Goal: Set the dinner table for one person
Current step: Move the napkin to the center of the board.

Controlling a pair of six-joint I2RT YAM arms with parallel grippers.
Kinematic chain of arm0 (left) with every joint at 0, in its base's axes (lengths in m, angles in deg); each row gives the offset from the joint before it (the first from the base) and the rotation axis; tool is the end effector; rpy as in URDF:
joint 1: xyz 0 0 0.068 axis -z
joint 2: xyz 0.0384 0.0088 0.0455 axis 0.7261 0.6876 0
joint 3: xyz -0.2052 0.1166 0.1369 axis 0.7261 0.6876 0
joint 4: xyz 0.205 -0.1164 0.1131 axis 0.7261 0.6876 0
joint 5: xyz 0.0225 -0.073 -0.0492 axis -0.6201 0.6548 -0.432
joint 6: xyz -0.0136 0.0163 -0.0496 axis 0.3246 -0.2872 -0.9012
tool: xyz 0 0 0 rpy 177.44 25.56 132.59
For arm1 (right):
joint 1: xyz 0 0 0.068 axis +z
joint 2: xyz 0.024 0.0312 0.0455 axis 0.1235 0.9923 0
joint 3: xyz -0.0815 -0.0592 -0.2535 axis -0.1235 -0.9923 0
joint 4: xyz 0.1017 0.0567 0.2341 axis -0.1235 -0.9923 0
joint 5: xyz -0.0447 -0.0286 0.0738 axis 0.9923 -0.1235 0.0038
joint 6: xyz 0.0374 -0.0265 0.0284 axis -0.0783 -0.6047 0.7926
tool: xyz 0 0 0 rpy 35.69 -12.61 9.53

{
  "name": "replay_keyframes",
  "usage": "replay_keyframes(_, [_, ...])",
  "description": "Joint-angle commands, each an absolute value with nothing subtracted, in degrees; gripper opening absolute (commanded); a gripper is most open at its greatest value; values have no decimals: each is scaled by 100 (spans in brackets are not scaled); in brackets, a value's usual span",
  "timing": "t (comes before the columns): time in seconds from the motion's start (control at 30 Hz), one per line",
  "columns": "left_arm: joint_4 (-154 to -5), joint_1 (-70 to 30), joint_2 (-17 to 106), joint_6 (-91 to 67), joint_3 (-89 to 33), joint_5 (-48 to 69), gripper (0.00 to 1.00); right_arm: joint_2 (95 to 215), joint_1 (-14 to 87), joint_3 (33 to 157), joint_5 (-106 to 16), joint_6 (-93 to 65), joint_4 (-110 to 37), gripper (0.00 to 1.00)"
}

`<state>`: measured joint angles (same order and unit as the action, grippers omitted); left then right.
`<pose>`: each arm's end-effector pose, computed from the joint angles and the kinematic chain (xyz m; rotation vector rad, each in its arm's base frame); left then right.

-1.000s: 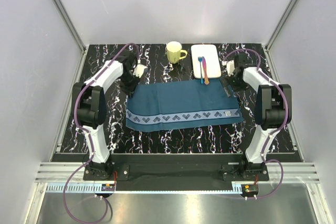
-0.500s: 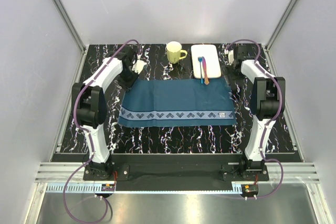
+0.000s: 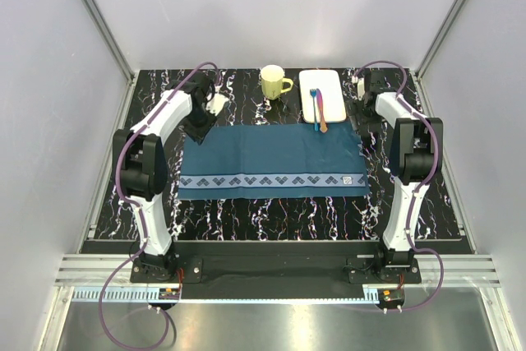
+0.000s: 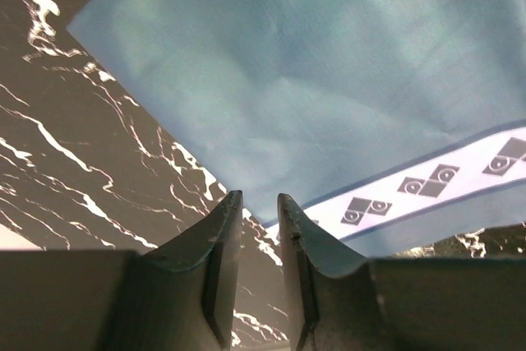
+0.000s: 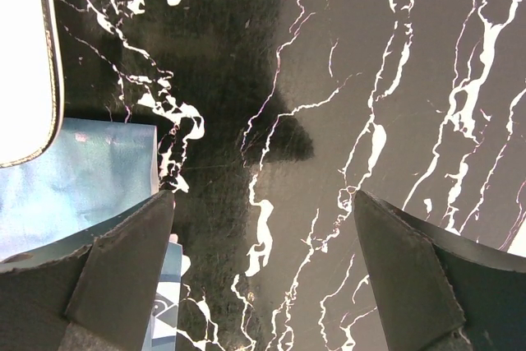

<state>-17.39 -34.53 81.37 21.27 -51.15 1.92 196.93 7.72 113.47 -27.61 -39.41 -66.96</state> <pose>0.3887 -0.0826 0.2346 0.8546 2.7920 0.0355 0.4617 -0.0010 0.1734 -0.3840 2.6079 -0.3374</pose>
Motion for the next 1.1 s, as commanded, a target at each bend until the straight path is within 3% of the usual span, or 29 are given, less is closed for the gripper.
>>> replay_keyframes(0.0, [-2294,-3487,8049,2024,-5171,-18,26,19537,745,11586,-2764,-3821,-6564,96])
replay_keyframes(0.2, [-3393,-3487,8206,1698,-4995,-483,12,19581,745,11639,-2720,-3935,-6564,94])
replay_keyframes(0.27, [-3735,-3487,8329,1655,-4986,-641,10,19608,745,11674,-2728,-3970,-6547,87])
replay_keyframes(0.3, [-3806,-3487,8391,1637,-5012,-677,5,19642,745,11683,-2737,-3979,-6555,81])
replay_keyframes(0.33, [-3859,-3487,8513,1611,-5082,-695,1,19669,745,11727,-2737,-3988,-6538,64])
replay_keyframes(0.43, [-4096,-3478,8716,1575,-5171,-809,0,19774,745,11841,-2755,-3979,-6520,37])
replay_keyframes(0.57, [-4299,-3478,8848,1540,-5153,-853,0,19906,745,12026,-2772,-3909,-6520,31])
replay_keyframes(0.77, [-4571,-3478,8962,1514,-5074,-888,0,20231,780,12359,-2869,-3777,-6494,29])
replay_keyframes(1.07, [-4739,-3478,8998,1478,-5013,-985,0,20680,1245,12957,-3036,-3610,-6503,10])
